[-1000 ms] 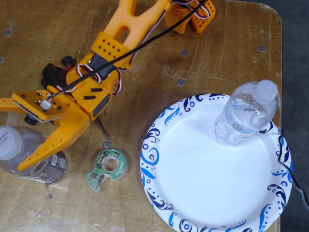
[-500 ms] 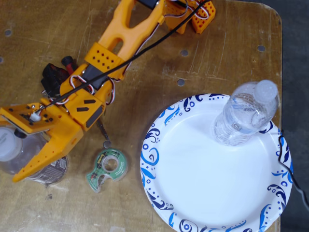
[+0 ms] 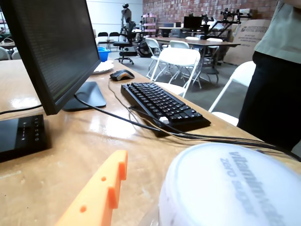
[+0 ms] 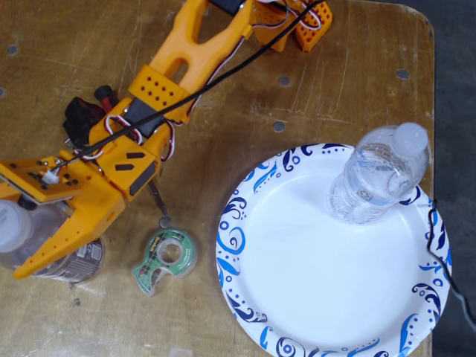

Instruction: Move the bottles to the plate

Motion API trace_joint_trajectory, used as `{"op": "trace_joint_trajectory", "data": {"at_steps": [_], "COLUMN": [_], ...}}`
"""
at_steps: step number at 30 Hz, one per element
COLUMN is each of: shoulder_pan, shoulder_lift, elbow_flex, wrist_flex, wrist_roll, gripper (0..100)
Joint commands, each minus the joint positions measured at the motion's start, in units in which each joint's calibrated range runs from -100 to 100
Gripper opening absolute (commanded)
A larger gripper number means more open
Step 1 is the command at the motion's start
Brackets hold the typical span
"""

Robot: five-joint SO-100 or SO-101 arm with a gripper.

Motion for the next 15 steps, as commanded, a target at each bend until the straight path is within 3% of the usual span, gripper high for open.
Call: {"op": "trace_joint_trajectory", "data": {"at_steps": [1, 15], "shoulder_pan": [1.55, 5.22], "shoulder_lift": [-1.17, -6.65], "elbow_flex": [-3.27, -0.3], "wrist_flex": [-0.55, 0.32], "wrist_roll": [0.16, 0.27], "gripper": [34, 11]}}
